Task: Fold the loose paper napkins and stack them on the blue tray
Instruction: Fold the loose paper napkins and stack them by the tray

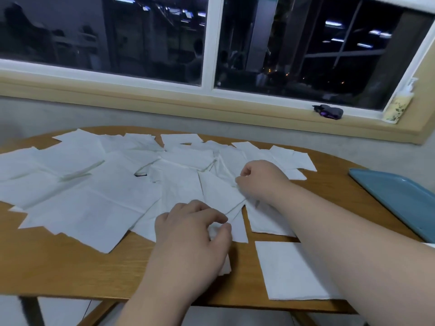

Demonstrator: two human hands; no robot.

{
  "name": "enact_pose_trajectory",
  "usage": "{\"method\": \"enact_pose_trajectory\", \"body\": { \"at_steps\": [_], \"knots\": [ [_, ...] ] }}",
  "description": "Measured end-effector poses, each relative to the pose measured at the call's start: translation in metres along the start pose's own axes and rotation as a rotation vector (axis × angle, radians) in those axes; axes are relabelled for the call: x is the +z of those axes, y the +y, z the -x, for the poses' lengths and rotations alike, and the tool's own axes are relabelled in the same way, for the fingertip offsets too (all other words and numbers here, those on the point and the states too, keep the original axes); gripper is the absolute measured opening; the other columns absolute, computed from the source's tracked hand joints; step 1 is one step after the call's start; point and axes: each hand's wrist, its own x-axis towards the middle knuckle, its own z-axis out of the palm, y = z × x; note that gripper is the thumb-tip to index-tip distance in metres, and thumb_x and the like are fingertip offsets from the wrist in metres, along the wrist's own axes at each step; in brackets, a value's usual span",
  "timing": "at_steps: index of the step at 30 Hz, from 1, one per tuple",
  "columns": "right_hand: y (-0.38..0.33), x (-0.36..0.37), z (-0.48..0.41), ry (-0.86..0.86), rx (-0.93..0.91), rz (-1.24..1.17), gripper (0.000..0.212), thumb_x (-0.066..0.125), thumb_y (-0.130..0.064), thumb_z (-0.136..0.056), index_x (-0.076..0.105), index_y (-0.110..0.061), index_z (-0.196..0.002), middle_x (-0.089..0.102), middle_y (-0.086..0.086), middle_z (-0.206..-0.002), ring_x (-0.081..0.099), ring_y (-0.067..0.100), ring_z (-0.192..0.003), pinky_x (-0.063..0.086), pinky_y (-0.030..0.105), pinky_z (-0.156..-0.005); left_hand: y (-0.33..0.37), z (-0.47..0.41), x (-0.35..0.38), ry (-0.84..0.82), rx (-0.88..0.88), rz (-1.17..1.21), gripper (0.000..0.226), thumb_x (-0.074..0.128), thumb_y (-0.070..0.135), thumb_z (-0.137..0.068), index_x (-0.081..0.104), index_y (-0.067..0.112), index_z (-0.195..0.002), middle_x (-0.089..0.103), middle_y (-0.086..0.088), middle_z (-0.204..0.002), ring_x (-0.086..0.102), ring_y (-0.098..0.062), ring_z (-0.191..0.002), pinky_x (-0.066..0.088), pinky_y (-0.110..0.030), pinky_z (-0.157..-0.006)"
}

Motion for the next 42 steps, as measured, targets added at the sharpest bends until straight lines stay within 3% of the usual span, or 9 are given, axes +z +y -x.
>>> {"method": "enact_pose_trajectory", "body": {
  "at_steps": [6,14,21,23,26,30,34,39,42],
  "knots": [
    [-0.008,0.014,-0.022,-0.018,-0.001,0.082,0.027,0.059,-0.029,-0.084,0.072,-0.009,-0.096,0.072,0.010,-0.094,0.067,0.026,-0.084,0.057,0.040,-0.076,-0.002,-0.003,0.000,-0.002,-0.006,0.039,0.025,0.045,0.049,-0.093,0.067,0.043,-0.104,0.054,0.026,-0.108,0.033,0.008,-0.107,0.024,-0.029,-0.104],
    [0.003,0.014,-0.029,0.086,0.056,0.021,0.015,0.052,-0.016,-0.084,0.063,-0.012,-0.075,0.068,0.008,-0.082,0.060,0.021,-0.071,0.050,0.032,-0.062,-0.003,-0.003,0.001,-0.007,0.000,0.029,0.026,0.044,0.050,-0.094,0.066,0.044,-0.105,0.053,0.026,-0.109,0.030,0.010,-0.103,0.023,-0.028,-0.105],
    [0.012,-0.029,0.022,0.256,-0.032,-0.204,0.012,0.054,-0.021,-0.090,0.062,-0.028,-0.085,0.062,-0.011,-0.085,0.058,0.012,-0.074,0.043,0.028,-0.057,-0.001,0.000,0.004,0.032,0.020,0.051,0.025,0.047,0.049,-0.094,0.062,0.045,-0.113,0.046,0.029,-0.109,0.012,0.032,-0.100,0.025,-0.025,-0.103],
    [0.014,-0.039,0.047,0.294,-0.054,-0.262,0.013,0.056,-0.022,-0.091,0.062,-0.030,-0.084,0.063,-0.011,-0.082,0.058,0.011,-0.072,0.044,0.029,-0.055,0.001,0.001,0.004,0.044,0.021,0.078,0.033,0.049,0.049,-0.093,0.054,0.048,-0.125,0.040,0.031,-0.118,0.019,0.022,-0.102,0.027,-0.027,-0.108],
    [0.019,-0.054,0.094,0.306,-0.075,-0.374,0.011,0.061,-0.024,-0.092,0.065,-0.032,-0.084,0.065,-0.009,-0.078,0.060,0.010,-0.074,0.052,0.033,-0.064,0.005,0.002,0.007,0.067,0.059,0.124,0.060,0.052,0.052,-0.089,0.024,0.058,-0.142,0.022,0.025,-0.146,0.013,0.004,-0.138,0.021,-0.028,-0.116],
    [0.028,-0.070,0.158,0.204,-0.103,-0.545,0.012,0.065,-0.021,-0.089,0.068,-0.028,-0.080,0.068,-0.010,-0.076,0.060,0.008,-0.071,0.048,0.024,-0.058,0.017,0.007,0.004,0.039,0.118,0.230,0.080,0.054,0.057,-0.086,-0.013,0.079,-0.124,0.010,0.037,-0.152,0.008,0.002,-0.146,0.021,-0.029,-0.119],
    [0.047,-0.073,0.193,0.112,-0.021,-0.687,0.021,0.064,-0.009,-0.090,0.069,-0.025,-0.077,0.069,0.005,-0.069,0.064,0.022,-0.068,0.049,0.031,-0.064,0.031,0.018,0.001,-0.054,0.088,0.455,0.076,0.063,0.046,-0.087,0.009,0.085,-0.124,0.053,0.045,-0.115,0.062,0.000,-0.101,0.046,-0.009,-0.075],
    [0.069,-0.062,0.200,0.136,0.195,-0.955,0.018,0.056,-0.011,-0.098,0.067,-0.024,-0.100,0.070,-0.004,-0.064,0.061,0.002,-0.051,0.044,0.017,-0.044,0.045,0.026,0.011,-0.141,0.072,0.503,0.064,0.065,0.039,-0.087,0.032,0.084,-0.117,0.060,0.042,-0.108,0.066,-0.004,-0.090,0.052,-0.019,-0.080],
    [0.075,-0.054,0.204,0.048,0.081,-1.003,0.051,0.062,-0.010,-0.095,0.050,-0.051,-0.123,0.074,-0.011,-0.077,0.072,0.005,-0.070,0.052,0.016,-0.055,0.047,0.027,0.022,-0.116,0.013,0.468,0.061,0.063,0.038,-0.089,0.034,0.084,-0.117,0.066,0.025,-0.085,0.060,-0.012,-0.067,0.048,-0.016,-0.064]
  ]
}}
